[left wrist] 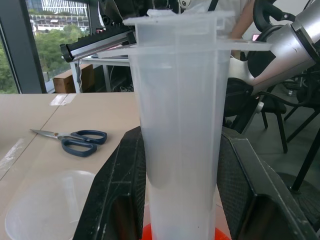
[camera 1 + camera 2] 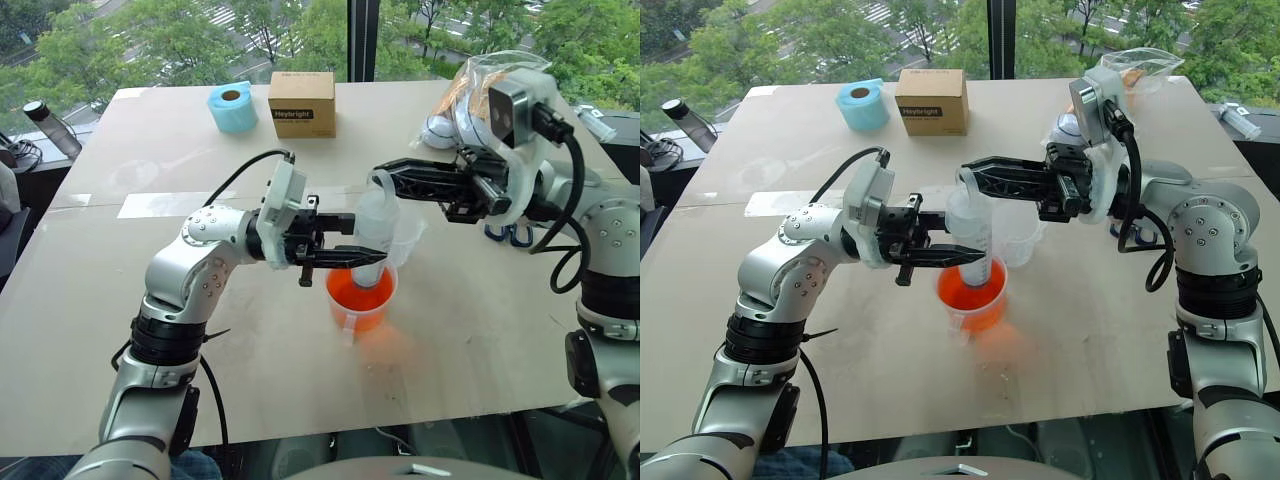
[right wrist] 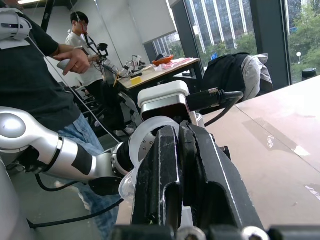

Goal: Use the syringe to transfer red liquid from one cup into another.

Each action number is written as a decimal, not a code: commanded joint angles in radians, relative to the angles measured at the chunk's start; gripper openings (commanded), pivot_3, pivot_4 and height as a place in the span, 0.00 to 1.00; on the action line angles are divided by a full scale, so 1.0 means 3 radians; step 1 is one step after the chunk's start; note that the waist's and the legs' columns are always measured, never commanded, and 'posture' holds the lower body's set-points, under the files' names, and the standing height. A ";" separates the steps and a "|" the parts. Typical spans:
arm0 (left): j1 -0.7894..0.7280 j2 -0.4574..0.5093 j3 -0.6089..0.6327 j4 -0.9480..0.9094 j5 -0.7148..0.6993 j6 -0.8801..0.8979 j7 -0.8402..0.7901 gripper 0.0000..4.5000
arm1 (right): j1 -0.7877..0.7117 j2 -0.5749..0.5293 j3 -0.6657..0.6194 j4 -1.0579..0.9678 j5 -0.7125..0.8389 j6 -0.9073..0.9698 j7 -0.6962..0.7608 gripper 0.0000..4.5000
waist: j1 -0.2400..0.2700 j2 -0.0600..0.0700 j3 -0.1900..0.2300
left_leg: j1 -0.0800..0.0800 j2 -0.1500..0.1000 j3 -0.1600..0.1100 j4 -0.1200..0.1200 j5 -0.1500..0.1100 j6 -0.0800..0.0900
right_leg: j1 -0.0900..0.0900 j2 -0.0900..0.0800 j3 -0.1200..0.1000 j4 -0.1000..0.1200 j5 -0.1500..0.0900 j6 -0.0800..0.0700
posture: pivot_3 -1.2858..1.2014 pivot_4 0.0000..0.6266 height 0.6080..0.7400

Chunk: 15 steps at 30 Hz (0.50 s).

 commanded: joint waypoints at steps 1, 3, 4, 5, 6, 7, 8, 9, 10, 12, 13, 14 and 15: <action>0.0036 0.0021 -0.0129 -0.0120 0.0010 -0.0004 -0.0090 0.30 | -0.0193 -0.0011 -0.0318 -0.0001 0.0148 -0.0084 -0.0107 0.02 | 0.0000 0.0000 0.0000 | 0.0000 0.0000 0.0000 0.0000 0.0000 0.0000 | 0.0000 0.0000 0.0000 0.0000 0.0000 0.0000 | 0.52 0.24 1.00; 0.0033 0.0039 -0.0136 -0.0102 0.0014 -0.0008 -0.0121 0.30 | -0.0202 -0.0016 -0.0326 0.0005 0.0175 -0.0078 -0.0132 0.02 | 0.0000 0.0000 0.0000 | 0.0000 0.0000 0.0000 -0.0001 0.0000 0.0000 | 0.0000 0.0000 0.0000 0.0000 0.0000 0.0000 | 0.52 0.24 1.00; 0.0028 0.0043 -0.0139 -0.0090 0.0017 -0.0013 -0.0132 0.30 | -0.0203 -0.0020 -0.0331 0.0006 0.0190 -0.0076 -0.0144 0.02 | 0.0000 0.0000 0.0000 | 0.0000 0.0000 0.0000 -0.0001 0.0000 0.0000 | 0.0000 0.0000 0.0000 -0.0001 0.0000 0.0000 | 0.52 0.24 1.00; 0.0026 0.0044 -0.0141 -0.0086 0.0016 -0.0013 -0.0132 0.30 | -0.0201 -0.0023 -0.0342 0.0004 0.0209 -0.0074 -0.0162 0.02 | 0.0000 0.0000 0.0000 | 0.0000 0.0000 0.0000 -0.0001 0.0000 0.0000 | 0.0000 0.0000 0.0000 -0.0001 0.0000 0.0000 | 0.52 0.24 1.00; 0.0024 0.0042 -0.0147 -0.0086 0.0014 -0.0011 -0.0131 0.30 | -0.0199 -0.0025 -0.0355 0.0006 0.0226 -0.0075 -0.0178 0.02 | 0.0001 0.0000 0.0000 | 0.0000 0.0000 0.0000 -0.0001 0.0000 0.0000 | 0.0000 0.0000 0.0000 -0.0001 0.0000 0.0000 | 0.52 0.24 1.00; 0.0026 0.0039 -0.0156 -0.0088 0.0014 -0.0010 -0.0131 0.30 | -0.0197 -0.0026 -0.0366 0.0011 0.0243 -0.0075 -0.0193 0.02 | 0.0001 0.0000 0.0000 | 0.0000 0.0000 0.0000 -0.0001 0.0000 0.0000 | 0.0000 0.0000 0.0000 -0.0001 0.0000 0.0000 | 0.52 0.24 1.00; 0.0033 0.0036 -0.0165 -0.0099 0.0013 -0.0009 -0.0131 0.30 | -0.0196 -0.0025 -0.0377 0.0015 0.0257 -0.0077 -0.0208 0.02 | 0.0001 0.0000 0.0000 | 0.0000 0.0000 0.0000 -0.0001 0.0000 0.0000 | 0.0000 0.0000 0.0000 -0.0001 0.0000 0.0000 | 0.52 0.24 1.00; 0.0043 0.0033 -0.0174 -0.0110 0.0014 -0.0009 -0.0127 0.30 | -0.0197 -0.0022 -0.0390 0.0024 0.0271 -0.0078 -0.0225 0.02 | 0.0001 0.0000 0.0000 | 0.0000 0.0000 0.0000 -0.0001 0.0000 0.0000 | 0.0000 0.0000 0.0000 -0.0001 0.0000 0.0000 | 0.52 0.24 1.00; 0.0050 0.0031 -0.0179 -0.0118 0.0014 -0.0009 -0.0124 0.30 | -0.0197 -0.0020 -0.0399 0.0029 0.0282 -0.0076 -0.0237 0.02 | 0.0001 0.0000 0.0000 | 0.0000 0.0000 0.0000 -0.0001 0.0000 0.0000 | 0.0000 0.0000 0.0000 -0.0001 0.0000 0.0000 | 0.52 0.24 1.00; 0.0053 0.0029 -0.0180 -0.0120 0.0009 -0.0005 -0.0122 0.30 | -0.0198 -0.0021 -0.0407 0.0039 0.0292 -0.0076 -0.0250 0.02 | 0.0000 0.0000 0.0000 | 0.0000 0.0000 0.0000 -0.0001 0.0000 0.0000 | 0.0000 0.0000 0.0000 -0.0001 0.0000 0.0000 | 0.52 0.24 1.00; 0.0051 0.0030 -0.0180 -0.0115 0.0009 -0.0004 -0.0124 0.30 | -0.0200 -0.0022 -0.0409 0.0044 0.0296 -0.0077 -0.0255 0.02 | 0.0000 0.0000 0.0000 | 0.0000 0.0000 0.0000 -0.0001 0.0000 0.0000 | 0.0000 0.0000 0.0000 -0.0001 0.0000 0.0000 | 0.52 0.24 1.00; 0.0050 0.0030 -0.0181 -0.0112 0.0009 -0.0004 -0.0126 0.30 | -0.0202 -0.0024 -0.0410 0.0048 0.0300 -0.0079 -0.0259 0.02 | 0.0000 0.0000 0.0000 | 0.0000 0.0000 0.0000 -0.0001 0.0000 0.0000 | 0.0000 0.0000 0.0000 -0.0001 0.0000 0.0000 | 0.52 0.24 1.00; 0.0048 0.0031 -0.0182 -0.0107 0.0010 -0.0005 -0.0128 0.30 | -0.0206 -0.0022 -0.0413 0.0056 0.0305 -0.0081 -0.0267 0.02 | 0.0000 0.0000 0.0000 | 0.0000 0.0000 0.0000 -0.0001 0.0000 0.0000 | 0.0000 0.0000 0.0000 -0.0001 0.0000 0.0000 | 0.52 0.24 1.00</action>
